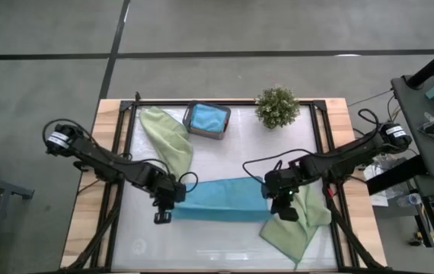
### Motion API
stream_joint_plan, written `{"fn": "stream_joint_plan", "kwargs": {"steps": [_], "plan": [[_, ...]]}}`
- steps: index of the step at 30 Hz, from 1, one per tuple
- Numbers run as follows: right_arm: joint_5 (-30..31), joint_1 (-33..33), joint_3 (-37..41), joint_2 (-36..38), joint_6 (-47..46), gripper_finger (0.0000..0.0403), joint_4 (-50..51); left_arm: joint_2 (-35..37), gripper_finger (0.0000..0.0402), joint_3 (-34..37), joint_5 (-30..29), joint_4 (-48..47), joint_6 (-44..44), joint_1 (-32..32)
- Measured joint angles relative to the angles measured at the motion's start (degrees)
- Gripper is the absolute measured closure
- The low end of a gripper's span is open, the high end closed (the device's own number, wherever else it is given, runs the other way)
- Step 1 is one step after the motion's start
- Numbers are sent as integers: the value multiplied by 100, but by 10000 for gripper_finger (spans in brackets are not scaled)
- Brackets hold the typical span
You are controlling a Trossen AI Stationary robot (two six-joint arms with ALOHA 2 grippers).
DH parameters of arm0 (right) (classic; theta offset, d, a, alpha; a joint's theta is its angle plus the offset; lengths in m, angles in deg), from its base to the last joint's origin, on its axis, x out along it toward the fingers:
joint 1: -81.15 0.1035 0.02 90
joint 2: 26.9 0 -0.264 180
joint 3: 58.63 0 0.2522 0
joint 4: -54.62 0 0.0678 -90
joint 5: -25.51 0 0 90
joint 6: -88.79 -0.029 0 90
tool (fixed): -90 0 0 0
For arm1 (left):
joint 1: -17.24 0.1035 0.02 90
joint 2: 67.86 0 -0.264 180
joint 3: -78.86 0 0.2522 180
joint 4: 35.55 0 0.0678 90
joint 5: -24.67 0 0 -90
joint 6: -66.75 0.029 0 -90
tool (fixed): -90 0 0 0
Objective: Fold microfiber towels
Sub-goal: Fold the blue microfiber towel
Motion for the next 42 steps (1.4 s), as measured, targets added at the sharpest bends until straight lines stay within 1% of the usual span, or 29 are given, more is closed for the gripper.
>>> {"fn": "stream_joint_plan", "kwargs": {"steps": [2,6,9,11,13,16,19,23,26,33,39,42], "plan": [[-3,78,0,-25,-223,394,-185,11,401,-48,383,90,-280,-56],[-28,241,0,-27,-356,394,-238,11,401,-124,1132,428,-663,-228],[-26,318,0,-29,-462,394,-253,9,401,-153,1226,535,-773,-320],[107,322,0,-71,-454,394,-264,2,401,-119,900,515,-779,-315],[511,315,0,-123,-448,394,-241,-30,401,-51,426,497,-784,-299],[1208,198,0,-206,-320,394,-211,-92,401,53,-68,484,-716,-202],[1684,83,0,-282,-239,394,-152,-206,401,76,-387,144,-680,-88],[1997,-65,0,-363,-178,394,-32,-352,402,94,-628,-486,-686,23],[2137,-184,0,-476,-135,394,-3,-423,402,178,-726,-538,-728,116],[2146,-384,0,-732,29,394,110,-416,402,331,-811,-503,-731,266],[2291,-531,0,-742,135,394,159,-417,402,352,-1128,-516,-712,386],[2333,-608,0,-735,150,394,194,-415,402,355,-1175,-503,-593,437]]}}
